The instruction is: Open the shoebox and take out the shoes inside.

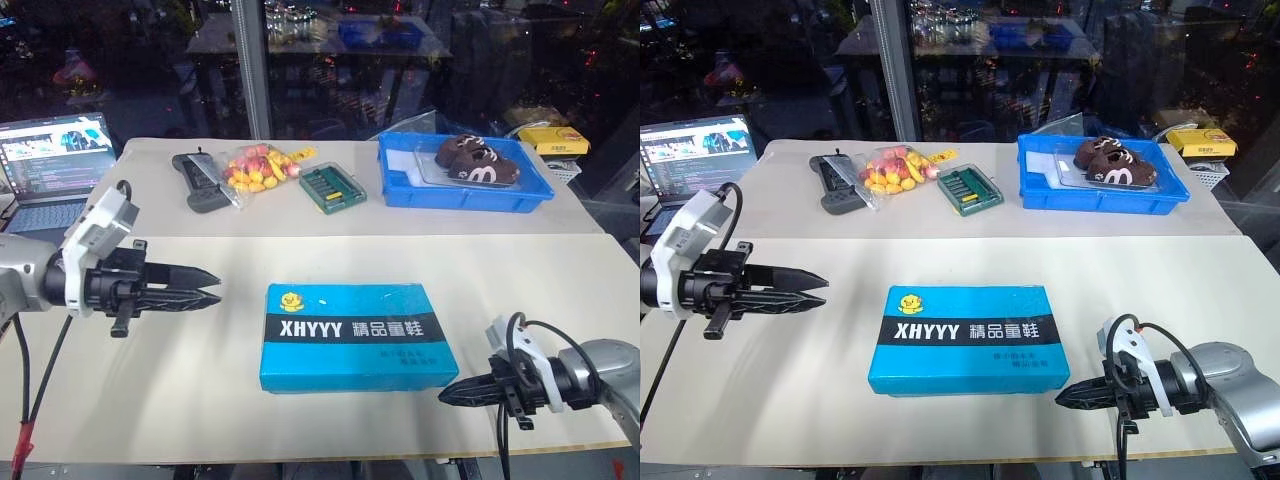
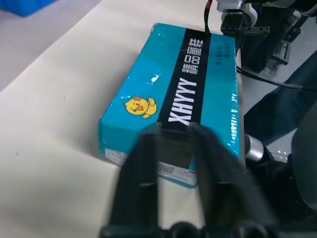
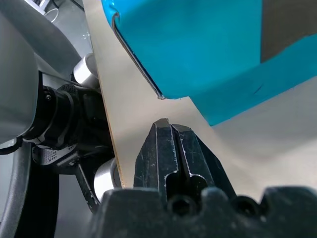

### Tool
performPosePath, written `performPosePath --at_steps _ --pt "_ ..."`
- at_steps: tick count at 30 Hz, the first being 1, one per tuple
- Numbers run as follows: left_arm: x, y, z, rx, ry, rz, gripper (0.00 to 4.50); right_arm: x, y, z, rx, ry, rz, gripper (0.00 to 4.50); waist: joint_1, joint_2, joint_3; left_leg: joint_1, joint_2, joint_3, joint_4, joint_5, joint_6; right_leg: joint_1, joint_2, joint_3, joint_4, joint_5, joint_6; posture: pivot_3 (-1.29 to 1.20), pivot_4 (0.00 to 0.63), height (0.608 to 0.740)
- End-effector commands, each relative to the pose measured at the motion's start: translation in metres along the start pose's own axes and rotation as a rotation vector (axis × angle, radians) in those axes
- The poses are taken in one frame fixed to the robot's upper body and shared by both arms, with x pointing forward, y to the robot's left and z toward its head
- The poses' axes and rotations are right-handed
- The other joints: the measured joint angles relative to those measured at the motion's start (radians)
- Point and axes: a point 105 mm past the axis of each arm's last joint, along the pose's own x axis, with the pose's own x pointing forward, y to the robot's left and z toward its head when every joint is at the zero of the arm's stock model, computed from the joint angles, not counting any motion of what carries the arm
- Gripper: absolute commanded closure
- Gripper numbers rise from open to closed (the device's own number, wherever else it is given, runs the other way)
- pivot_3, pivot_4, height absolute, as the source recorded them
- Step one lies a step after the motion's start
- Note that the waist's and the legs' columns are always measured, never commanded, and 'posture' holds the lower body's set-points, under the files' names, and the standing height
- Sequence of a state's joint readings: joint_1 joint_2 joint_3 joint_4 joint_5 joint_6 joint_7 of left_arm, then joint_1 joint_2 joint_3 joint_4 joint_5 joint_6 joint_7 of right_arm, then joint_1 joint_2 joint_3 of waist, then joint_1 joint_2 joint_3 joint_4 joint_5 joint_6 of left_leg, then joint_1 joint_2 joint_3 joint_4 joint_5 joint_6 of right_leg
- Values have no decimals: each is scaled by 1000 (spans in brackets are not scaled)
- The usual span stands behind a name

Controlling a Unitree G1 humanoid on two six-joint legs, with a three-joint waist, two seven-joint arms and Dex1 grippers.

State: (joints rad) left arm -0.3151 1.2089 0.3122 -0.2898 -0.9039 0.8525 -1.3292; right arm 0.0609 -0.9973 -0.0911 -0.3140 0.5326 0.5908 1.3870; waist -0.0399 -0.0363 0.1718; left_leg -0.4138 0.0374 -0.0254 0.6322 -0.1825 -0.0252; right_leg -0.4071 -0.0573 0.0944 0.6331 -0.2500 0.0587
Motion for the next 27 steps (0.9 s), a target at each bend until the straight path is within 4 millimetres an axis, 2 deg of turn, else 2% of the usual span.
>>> performPosePath --at_steps 1,4,5,6,10,12,15,18,22,23,25,27 --pt "-8 -4 17 62 -4 12 1225 5 -6 15 -57 -80 -23 4500 -2 0 0 0 0 0 0 0 0 0 0 0 0 0 0 0 150 740" --pt "-14 -5 20 65 8 9 215 -1 -6 32 -72 -150 -22 4500 -5 0 0 0 0 0 1 0 0 0 0 0 1 0 0 0 150 740" --pt "-17 -6 22 59 9 9 33 -3 -5 39 -81 -174 -20 4500 -6 0 0 0 0 0 1 0 0 0 0 0 1 0 0 0 150 740" --pt "-19 -6 22 54 9 8 33 -5 -5 43 -87 -187 -18 4500 -6 0 0 0 0 0 0 0 0 0 0 0 1 0 0 0 150 740" --pt "-31 -12 37 76 -4 19 33 -15 0 83 -119 -353 38 4500 -8 -1 3 1 0 0 1 0 0 -3 0 1 7 -1 -2 0 150 740" --pt "-34 -16 40 80 -1 15 33 -19 2 94 -132 -390 69 4500 -7 -2 4 0 1 0 1 0 0 -5 1 1 10 -1 -2 0 150 740" --pt "-40 -24 45 80 -16 14 33 -23 1 126 -179 -500 116 4500 -6 -1 5 1 2 0 1 0 0 -5 2 1 11 -1 -3 0 150 740" --pt "-44 -34 49 77 -36 5 33 -14 -27 153 -192 -555 54 4500 -17 -3 5 0 2 1 1 0 0 -6 2 1 12 -1 -3 0 150 740" --pt "-45 -42 48 64 -42 -3 33 3 -80 167 -230 -514 -195 4500 -25 -3 7 -2 4 1 3 1 -1 -12 4 1 14 0 -4 0 150 740" --pt "-46 -47 46 56 -40 -10 33 6 -106 173 -224 -502 -334 4500 -22 -3 7 -2 4 1 2 1 -1 -12 4 1 15 0 -5 0 150 740" --pt "-48 -53 40 43 -30 -12 33 6 -141 183 -227 -501 -529 4500 -34 -2 8 -4 5 2 3 1 -1 -15 5 2 15 0 -5 0 150 740" --pt "-48 -57 34 25 -23 -8 33 5 -144 191 -238 -512 -532 4500 -35 -1 9 -7 5 3 3 2 -2 -18 5 3 15 2 -6 0 150 740"
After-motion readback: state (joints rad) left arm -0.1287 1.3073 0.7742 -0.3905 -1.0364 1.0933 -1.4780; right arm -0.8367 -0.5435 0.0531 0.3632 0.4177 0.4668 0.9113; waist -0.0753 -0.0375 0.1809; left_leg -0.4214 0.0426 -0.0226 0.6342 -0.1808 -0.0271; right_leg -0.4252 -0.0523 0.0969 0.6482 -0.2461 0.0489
